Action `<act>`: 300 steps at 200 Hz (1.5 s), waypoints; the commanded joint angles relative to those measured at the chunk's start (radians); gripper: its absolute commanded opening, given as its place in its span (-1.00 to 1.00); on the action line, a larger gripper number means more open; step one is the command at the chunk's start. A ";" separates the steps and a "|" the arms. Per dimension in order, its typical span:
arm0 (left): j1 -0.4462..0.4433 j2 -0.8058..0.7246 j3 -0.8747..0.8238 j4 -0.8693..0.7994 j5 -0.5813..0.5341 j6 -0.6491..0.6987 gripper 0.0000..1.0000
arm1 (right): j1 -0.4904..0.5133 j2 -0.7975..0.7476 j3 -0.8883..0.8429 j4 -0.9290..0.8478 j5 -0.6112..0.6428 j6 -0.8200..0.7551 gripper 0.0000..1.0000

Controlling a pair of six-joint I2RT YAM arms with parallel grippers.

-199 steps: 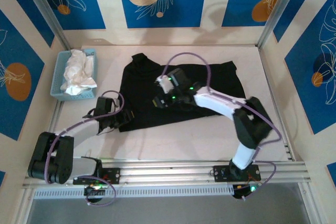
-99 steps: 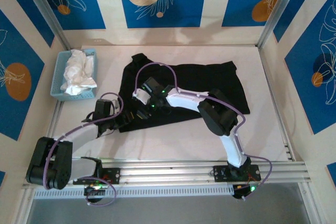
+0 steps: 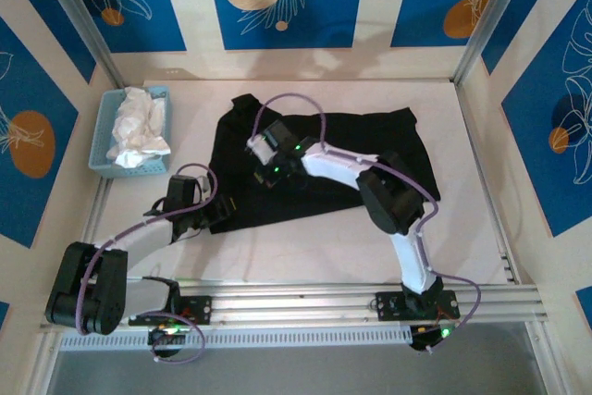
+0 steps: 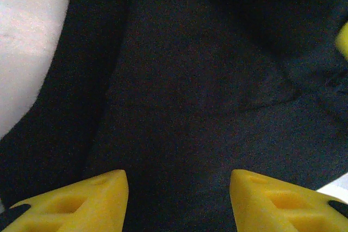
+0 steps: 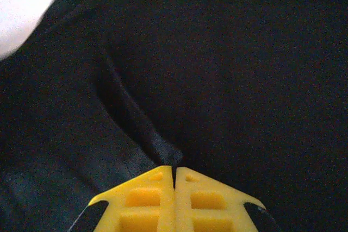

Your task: Fold the inside-out t-shirt

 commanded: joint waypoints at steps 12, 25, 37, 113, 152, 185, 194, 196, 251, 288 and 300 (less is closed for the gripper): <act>0.008 0.023 -0.037 -0.071 -0.028 0.001 0.07 | -0.219 -0.012 0.055 -0.053 -0.061 0.385 -0.65; 0.008 0.028 -0.035 -0.065 -0.028 0.001 0.08 | -0.259 0.019 0.081 -0.091 -0.098 0.405 -0.35; 0.010 0.031 -0.030 -0.066 -0.029 0.002 0.11 | -0.279 0.016 0.079 -0.109 -0.111 0.390 -0.25; -0.001 -0.135 0.017 -0.126 -0.116 0.037 0.19 | -0.509 -0.485 -0.464 -0.187 -0.045 0.298 -0.07; -0.067 -0.010 0.177 -0.050 -0.079 0.107 0.20 | -0.596 -0.613 -0.625 -0.146 -0.084 0.301 0.19; -0.163 0.219 0.418 -0.098 -0.228 0.266 0.19 | -0.624 -0.586 -0.604 -0.121 -0.126 0.308 0.20; -0.180 0.283 0.492 -0.138 -0.314 0.319 0.19 | -0.626 -0.576 -0.598 -0.117 -0.148 0.310 0.20; -0.183 0.297 0.511 -0.149 -0.330 0.331 0.19 | -0.626 -0.574 -0.597 -0.115 -0.151 0.310 0.20; -0.227 0.654 0.891 -0.362 -0.511 0.519 0.28 | -0.630 -0.564 -0.615 -0.084 -0.180 0.307 0.19; -0.229 0.777 1.031 -0.425 -0.530 0.549 0.31 | -0.644 -0.576 -0.637 -0.069 -0.196 0.307 0.19; -0.229 0.808 1.063 -0.445 -0.557 0.549 0.30 | -0.645 -0.575 -0.639 -0.065 -0.201 0.308 0.19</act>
